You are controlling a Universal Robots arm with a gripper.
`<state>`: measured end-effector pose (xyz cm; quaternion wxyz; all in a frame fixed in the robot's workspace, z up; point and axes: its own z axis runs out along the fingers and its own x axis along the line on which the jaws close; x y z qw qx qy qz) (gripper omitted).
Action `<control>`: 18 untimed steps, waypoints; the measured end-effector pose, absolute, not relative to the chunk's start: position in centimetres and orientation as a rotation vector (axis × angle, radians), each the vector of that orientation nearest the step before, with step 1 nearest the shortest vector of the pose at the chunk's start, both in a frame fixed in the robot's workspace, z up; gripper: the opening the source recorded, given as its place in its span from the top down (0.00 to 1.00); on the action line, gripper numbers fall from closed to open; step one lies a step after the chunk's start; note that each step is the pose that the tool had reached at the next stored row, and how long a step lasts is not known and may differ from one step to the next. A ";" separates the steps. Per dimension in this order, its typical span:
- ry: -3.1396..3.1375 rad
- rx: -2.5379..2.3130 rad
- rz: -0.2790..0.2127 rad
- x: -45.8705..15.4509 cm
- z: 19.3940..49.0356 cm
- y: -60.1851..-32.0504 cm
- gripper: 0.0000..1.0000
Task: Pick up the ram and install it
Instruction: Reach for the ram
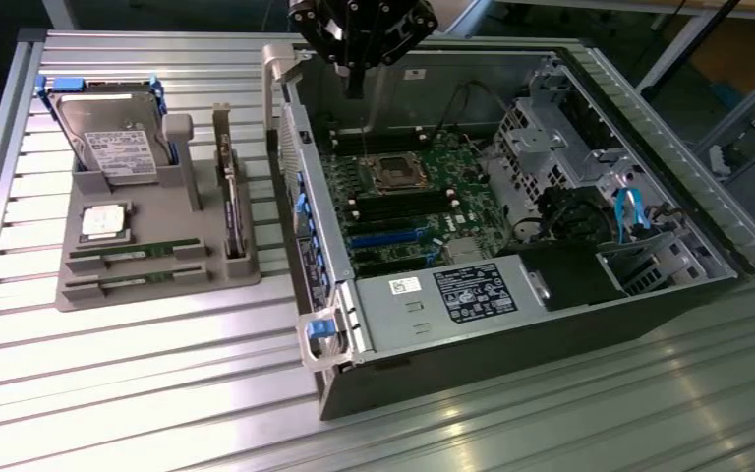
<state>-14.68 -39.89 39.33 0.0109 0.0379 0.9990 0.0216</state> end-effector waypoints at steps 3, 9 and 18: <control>3.118 0.118 0.067 -15.0 39.3 -39.9 0.90; 3.120 0.119 0.067 -15.7 39.3 -39.9 0.90; 3.127 0.119 0.067 -17.3 39.3 -39.9 0.90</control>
